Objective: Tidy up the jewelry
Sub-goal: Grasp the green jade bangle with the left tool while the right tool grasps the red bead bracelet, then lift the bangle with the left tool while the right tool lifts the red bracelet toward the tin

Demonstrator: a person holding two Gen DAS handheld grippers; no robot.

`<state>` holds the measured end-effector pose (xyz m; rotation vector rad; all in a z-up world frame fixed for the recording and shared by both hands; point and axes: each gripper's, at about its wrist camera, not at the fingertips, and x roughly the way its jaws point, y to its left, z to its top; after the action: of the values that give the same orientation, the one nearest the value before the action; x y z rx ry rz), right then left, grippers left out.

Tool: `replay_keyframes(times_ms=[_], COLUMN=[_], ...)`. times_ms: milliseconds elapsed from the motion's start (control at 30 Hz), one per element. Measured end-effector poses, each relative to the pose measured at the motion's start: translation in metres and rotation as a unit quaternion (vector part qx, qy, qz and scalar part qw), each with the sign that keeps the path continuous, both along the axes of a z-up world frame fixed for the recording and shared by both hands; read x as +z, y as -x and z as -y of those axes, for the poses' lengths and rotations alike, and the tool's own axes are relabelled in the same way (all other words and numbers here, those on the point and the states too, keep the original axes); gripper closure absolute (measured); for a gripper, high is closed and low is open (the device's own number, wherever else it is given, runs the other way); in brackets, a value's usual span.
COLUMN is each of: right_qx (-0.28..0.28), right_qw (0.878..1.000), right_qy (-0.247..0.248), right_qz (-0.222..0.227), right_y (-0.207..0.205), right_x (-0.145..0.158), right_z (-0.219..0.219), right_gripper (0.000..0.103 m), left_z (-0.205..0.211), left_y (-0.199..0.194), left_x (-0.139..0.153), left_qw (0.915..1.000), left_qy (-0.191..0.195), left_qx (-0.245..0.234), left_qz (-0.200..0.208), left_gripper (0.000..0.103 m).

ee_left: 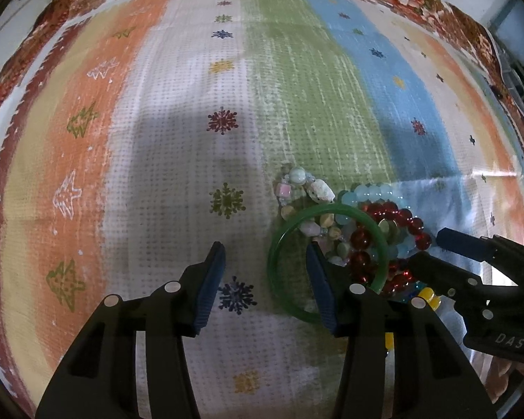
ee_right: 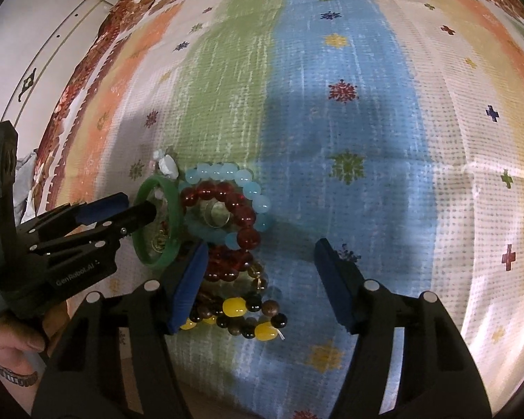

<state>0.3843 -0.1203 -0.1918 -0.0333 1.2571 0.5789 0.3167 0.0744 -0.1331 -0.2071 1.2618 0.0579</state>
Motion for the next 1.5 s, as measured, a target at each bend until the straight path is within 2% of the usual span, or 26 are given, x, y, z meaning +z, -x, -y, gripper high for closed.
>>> replay_keyframes(times_ms=[100, 167, 267, 333, 400, 467, 500, 567, 800, 1133, 1500], right_qx=[0.005, 0.008, 0.005, 0.005, 0.01, 0.01, 0.012, 0.014, 0.022, 0.035, 0.043], right_qw=[1.0, 1.0, 1.0, 1.0, 1.0, 1.0, 1.0, 1.0, 1.0, 0.999, 0.997], right_qy=[-0.003, 0.0, -0.006, -0.011, -0.01, -0.006, -0.004, -0.005, -0.004, -0.004, -0.01], right_qz=[-0.002, -0.004, -0.007, -0.01, -0.006, -0.002, -0.001, -0.004, 0.002, 0.033, 0.063], right_y=[-0.001, -0.001, -0.002, -0.002, 0.0, 0.001, 0.001, 0.002, 0.005, 0.015, 0.027], right_x=[0.001, 0.0, -0.002, -0.002, -0.002, -0.001, -0.001, 0.0, 0.006, 0.028, 0.054], right_z=[-0.001, -0.003, -0.002, -0.003, -0.006, -0.008, -0.009, -0.008, -0.006, -0.008, -0.006], right_gripper=[0.056, 0.062, 0.076, 0.079, 0.085, 0.085, 0.086, 0.086, 0.088, 0.088, 0.088], left_z=[0.002, 0.005, 0.007, 0.006, 0.006, 0.007, 0.007, 0.007, 0.012, 0.014, 0.005], left_y=[0.001, 0.001, 0.001, 0.0, 0.001, 0.001, 0.001, 0.001, 0.001, 0.007, 0.015], left_x=[0.001, 0.001, -0.001, -0.002, -0.002, -0.002, -0.002, -0.002, 0.001, 0.018, 0.039], left_qw=[0.9998, 0.9998, 0.9999, 1.0, 0.9999, 0.9998, 0.9997, 0.9996, 0.9983, 0.998, 0.9983], left_qy=[0.016, 0.015, 0.005, 0.005, 0.004, -0.005, -0.009, 0.003, 0.029, 0.016, 0.023], left_qx=[-0.007, -0.013, -0.011, -0.006, -0.013, -0.02, -0.022, -0.025, -0.049, -0.061, -0.045], left_qz=[0.0, -0.002, -0.005, -0.005, -0.004, -0.004, -0.005, -0.007, -0.01, 0.006, 0.03], left_gripper=[0.056, 0.057, 0.063, 0.065, 0.073, 0.076, 0.085, 0.096, 0.097, 0.097, 0.096])
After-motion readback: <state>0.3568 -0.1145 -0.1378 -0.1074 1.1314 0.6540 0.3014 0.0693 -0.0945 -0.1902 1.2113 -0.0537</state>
